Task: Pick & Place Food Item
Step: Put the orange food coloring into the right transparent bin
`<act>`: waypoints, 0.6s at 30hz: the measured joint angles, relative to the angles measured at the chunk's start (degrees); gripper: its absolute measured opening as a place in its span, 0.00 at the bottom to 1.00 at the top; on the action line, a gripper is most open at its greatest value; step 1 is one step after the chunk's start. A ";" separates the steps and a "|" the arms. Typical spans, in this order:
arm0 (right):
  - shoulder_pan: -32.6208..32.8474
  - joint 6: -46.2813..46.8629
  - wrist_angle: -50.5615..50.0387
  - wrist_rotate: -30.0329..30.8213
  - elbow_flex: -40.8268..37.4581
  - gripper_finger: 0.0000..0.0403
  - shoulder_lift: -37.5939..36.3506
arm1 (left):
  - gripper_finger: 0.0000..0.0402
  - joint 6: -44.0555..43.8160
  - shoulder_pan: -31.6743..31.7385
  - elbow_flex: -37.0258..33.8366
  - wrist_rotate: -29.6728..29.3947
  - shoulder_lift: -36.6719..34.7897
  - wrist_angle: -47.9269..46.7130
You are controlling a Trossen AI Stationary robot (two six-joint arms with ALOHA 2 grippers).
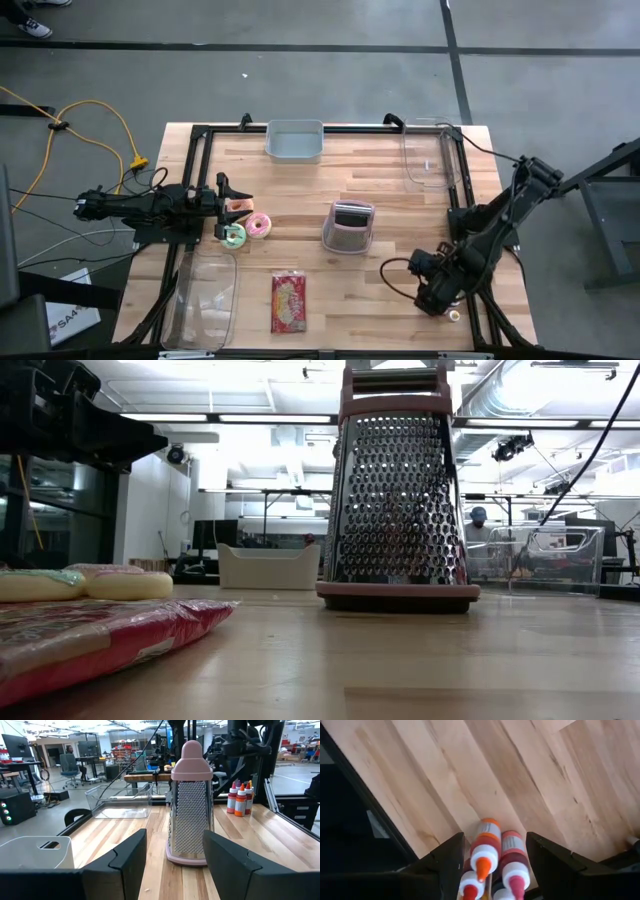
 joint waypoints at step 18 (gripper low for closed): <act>1.18 1.72 1.56 -5.74 1.59 0.50 4.23 | 0.47 0.01 0.02 -0.01 0.00 -0.02 0.04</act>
